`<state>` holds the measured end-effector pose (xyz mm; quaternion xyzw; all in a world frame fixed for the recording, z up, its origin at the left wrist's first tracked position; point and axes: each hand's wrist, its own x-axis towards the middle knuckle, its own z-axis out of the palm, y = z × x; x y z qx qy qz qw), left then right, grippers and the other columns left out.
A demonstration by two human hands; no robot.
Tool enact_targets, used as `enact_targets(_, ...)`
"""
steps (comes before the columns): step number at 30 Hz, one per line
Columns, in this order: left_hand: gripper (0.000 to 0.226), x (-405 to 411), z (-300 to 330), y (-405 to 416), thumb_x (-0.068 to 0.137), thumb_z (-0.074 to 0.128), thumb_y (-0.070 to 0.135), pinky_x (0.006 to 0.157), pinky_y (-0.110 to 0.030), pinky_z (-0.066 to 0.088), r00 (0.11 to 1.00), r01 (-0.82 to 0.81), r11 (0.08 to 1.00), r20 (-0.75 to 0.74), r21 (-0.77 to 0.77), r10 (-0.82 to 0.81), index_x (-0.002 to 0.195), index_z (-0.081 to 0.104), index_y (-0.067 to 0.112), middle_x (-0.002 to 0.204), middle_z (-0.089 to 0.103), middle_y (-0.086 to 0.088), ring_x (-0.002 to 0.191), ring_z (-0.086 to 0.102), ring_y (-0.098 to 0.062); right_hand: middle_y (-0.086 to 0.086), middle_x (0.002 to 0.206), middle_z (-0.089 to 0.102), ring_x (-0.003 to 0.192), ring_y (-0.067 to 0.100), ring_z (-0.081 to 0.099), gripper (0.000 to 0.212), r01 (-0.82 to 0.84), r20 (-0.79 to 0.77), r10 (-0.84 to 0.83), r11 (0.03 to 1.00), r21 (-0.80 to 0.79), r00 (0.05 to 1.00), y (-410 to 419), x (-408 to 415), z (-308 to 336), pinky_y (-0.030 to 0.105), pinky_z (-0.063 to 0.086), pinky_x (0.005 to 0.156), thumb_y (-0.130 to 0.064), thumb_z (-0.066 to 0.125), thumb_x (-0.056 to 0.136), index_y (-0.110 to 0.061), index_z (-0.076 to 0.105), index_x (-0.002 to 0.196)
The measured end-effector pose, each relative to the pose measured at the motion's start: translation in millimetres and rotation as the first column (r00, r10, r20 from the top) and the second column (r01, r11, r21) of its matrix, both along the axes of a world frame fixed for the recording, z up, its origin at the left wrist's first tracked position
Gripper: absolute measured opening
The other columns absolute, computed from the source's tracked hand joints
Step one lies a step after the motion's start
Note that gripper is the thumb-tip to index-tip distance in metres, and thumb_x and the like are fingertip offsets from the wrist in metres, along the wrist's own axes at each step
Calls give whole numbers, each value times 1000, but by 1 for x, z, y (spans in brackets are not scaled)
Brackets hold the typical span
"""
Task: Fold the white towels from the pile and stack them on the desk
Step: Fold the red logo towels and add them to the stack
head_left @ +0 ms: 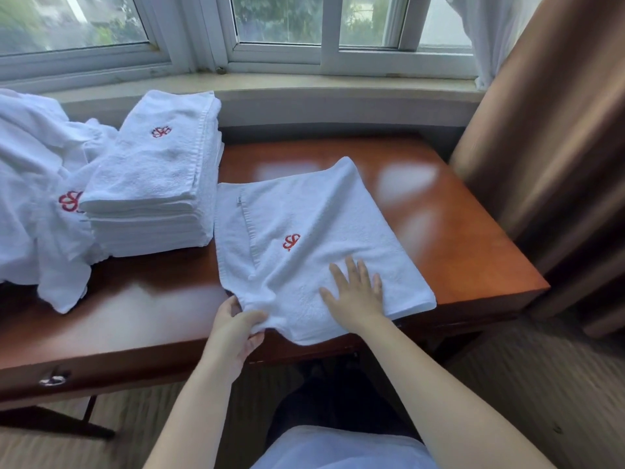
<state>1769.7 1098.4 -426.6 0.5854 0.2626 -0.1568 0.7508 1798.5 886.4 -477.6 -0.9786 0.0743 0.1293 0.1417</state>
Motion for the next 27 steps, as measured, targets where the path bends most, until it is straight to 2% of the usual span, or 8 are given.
enact_targets(4,59,31,2,-20,84,58,-9,63,-28,48,1000,15,1000,-19,27,-15,134,44,20,128,57,-7,85,62,-17,-6,159,-20,145,15,-23,74,6,-36,-8,999,-54,999,-25,28,1,47,-17,114,-72,15,89,-38,-5,152)
enact_targets(7,63,62,4,-43,84,57,-9,62,-28,45,998,57,998,-37,25,-57,136,44,23,130,56,-8,82,60,-17,-7,159,-21,145,15,-22,77,20,-38,-23,996,-82,999,-48,54,5,45,-15,115,-76,17,87,-39,-5,151)
enact_targets(16,57,133,1,-88,83,56,-7,59,-25,45,1000,15,999,-10,37,-15,128,46,27,101,61,3,72,60,-13,-2,159,-19,146,19,-18,75,93,-50,-98,992,-90,994,-80,140,15,46,-12,116,-69,19,92,-32,-8,152)
enact_targets(18,59,129,0,-91,83,59,-6,60,-25,47,1000,19,998,15,64,-20,130,44,27,104,59,4,78,61,-14,5,161,-9,147,25,-11,72,213,17,-213,977,7,977,-73,146,21,45,-5,117,-58,30,97,-27,-3,154)
enact_targets(21,67,106,-7,-87,80,67,-7,62,-28,50,998,24,998,54,61,-27,133,40,24,105,62,-6,90,65,-20,9,153,25,140,29,18,59,384,245,-470,863,327,848,-44,126,25,37,21,112,-26,51,95,-18,26,148)
enact_targets(22,67,96,-10,-85,79,69,-7,62,-28,52,997,19,998,71,65,-24,131,41,24,103,62,-8,91,65,-21,6,147,35,135,27,26,51,361,294,-501,833,420,814,-34,114,25,33,26,108,-18,51,94,-16,37,142)
enact_targets(24,67,74,-15,-84,77,73,-6,59,-28,54,994,5,994,105,106,-16,125,42,28,94,58,-7,88,64,-20,4,133,50,125,23,40,36,278,282,-497,779,562,821,-21,85,23,28,32,101,-9,48,94,-14,54,129)
enact_targets(27,58,42,-22,-85,75,76,-3,60,-28,57,988,52,975,130,214,-82,119,49,24,89,50,-7,83,61,-22,3,122,60,118,19,51,30,256,235,-479,752,608,846,-16,42,17,22,36,97,-3,44,95,-10,64,117)
